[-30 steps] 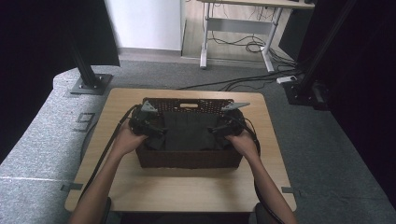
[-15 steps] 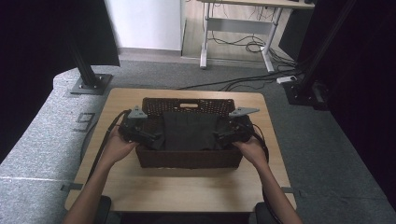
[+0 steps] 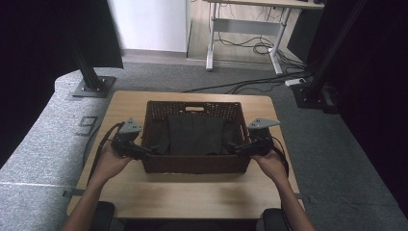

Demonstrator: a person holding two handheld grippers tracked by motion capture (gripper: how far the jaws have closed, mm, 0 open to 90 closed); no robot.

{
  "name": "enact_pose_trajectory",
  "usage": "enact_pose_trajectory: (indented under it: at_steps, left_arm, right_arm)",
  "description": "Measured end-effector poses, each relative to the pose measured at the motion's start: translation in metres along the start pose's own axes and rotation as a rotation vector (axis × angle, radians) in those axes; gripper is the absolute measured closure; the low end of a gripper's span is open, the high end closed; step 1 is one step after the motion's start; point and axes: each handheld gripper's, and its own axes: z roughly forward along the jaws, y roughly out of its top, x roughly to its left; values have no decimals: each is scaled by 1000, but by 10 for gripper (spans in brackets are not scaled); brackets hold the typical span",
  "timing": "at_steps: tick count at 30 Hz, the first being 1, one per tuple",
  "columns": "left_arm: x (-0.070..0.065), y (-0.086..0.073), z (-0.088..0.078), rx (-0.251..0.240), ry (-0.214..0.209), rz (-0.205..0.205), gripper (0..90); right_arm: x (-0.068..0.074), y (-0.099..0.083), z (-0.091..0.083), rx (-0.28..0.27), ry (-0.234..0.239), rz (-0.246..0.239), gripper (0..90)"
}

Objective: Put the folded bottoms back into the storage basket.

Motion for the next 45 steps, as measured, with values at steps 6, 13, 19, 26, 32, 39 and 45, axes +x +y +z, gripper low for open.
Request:
enact_pose_trajectory:
  at_steps: [6, 13, 19, 26, 32, 39, 45]
  left_arm:
    - [-2, -18, -5, 6, 7, -2, 2]
    - [-3, -44, -1, 9, -6, -30, 2]
    - [-5, -67, 8, 16, -9, -33, 0]
    - [-5, -90, 19, 38, 3, -25, 0]
    - [-6, -113, 34, 77, 10, -19, 0]
    - [-7, -128, 48, 142, 18, 1, 0]
    - [-2, -138, 57, 177, -14, -28, 0]
  right_arm:
    - [-2, -15, -12, 0, -15, 9, 0]
    - [-6, -43, -13, 20, -15, 37, 0]
    - [-7, -65, -9, 36, -45, 39, 0]
    - [-8, -95, 2, 65, -53, 63, 0]
    - [-9, -119, 11, 93, -57, 87, 0]
    - [-10, -145, 26, 135, -62, 113, 0]
    - [-10, -160, 37, 185, -56, 118, 0]
